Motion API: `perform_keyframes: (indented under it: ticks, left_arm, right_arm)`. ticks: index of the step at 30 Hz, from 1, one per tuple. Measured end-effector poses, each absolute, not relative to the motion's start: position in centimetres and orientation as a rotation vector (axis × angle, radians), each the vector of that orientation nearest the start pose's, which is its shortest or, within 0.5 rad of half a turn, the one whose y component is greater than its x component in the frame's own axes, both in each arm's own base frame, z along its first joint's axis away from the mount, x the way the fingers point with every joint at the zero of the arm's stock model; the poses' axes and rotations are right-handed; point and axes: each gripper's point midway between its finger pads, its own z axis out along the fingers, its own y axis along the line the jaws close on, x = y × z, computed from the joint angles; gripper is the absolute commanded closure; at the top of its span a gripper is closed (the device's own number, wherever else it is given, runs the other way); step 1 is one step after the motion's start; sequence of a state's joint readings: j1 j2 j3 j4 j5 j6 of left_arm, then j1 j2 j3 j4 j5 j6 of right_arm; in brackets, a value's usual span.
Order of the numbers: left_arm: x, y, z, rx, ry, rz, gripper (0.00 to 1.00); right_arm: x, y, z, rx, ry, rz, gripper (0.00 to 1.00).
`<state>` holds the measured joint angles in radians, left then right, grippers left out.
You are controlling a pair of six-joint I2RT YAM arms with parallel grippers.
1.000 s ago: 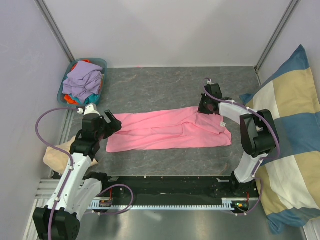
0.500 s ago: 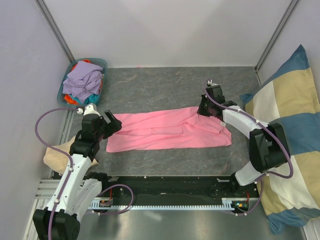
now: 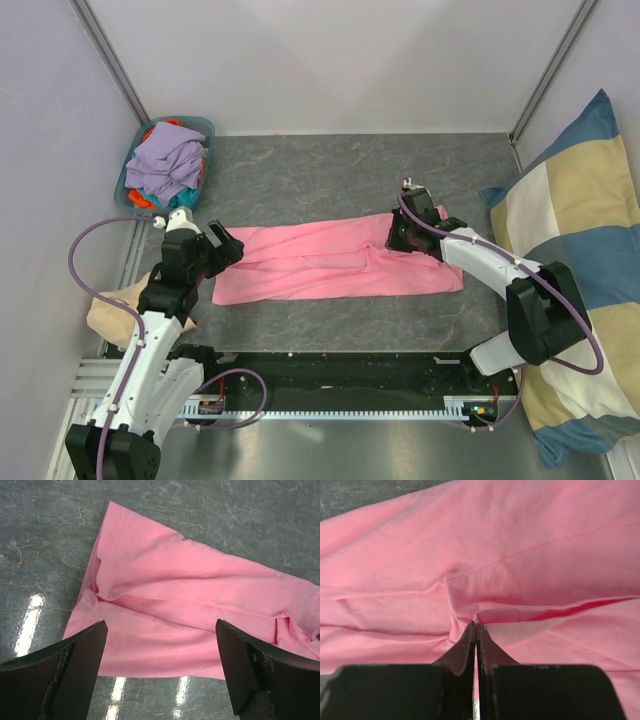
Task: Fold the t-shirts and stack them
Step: Fold the tshirt
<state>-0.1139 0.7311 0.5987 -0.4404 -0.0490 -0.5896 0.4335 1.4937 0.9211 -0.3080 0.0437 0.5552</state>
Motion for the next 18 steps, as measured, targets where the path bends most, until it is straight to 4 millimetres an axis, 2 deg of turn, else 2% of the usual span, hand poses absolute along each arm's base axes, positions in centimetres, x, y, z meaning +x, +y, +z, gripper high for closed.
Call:
perform_keyframes:
  ticks: [6,18]
  left_arm:
    - [26.2,-4.5,15.2,-0.537,2.096,-0.359,0.03]
    - [26.2,-4.5,15.2,-0.537,2.097,-0.361,0.03]
  right_arm:
    - [31.9,17.8,8.4,0.158,2.472,0.389,0.97]
    - [29.1,19.3,6.7,0.133,2.523,0.366,0.96]
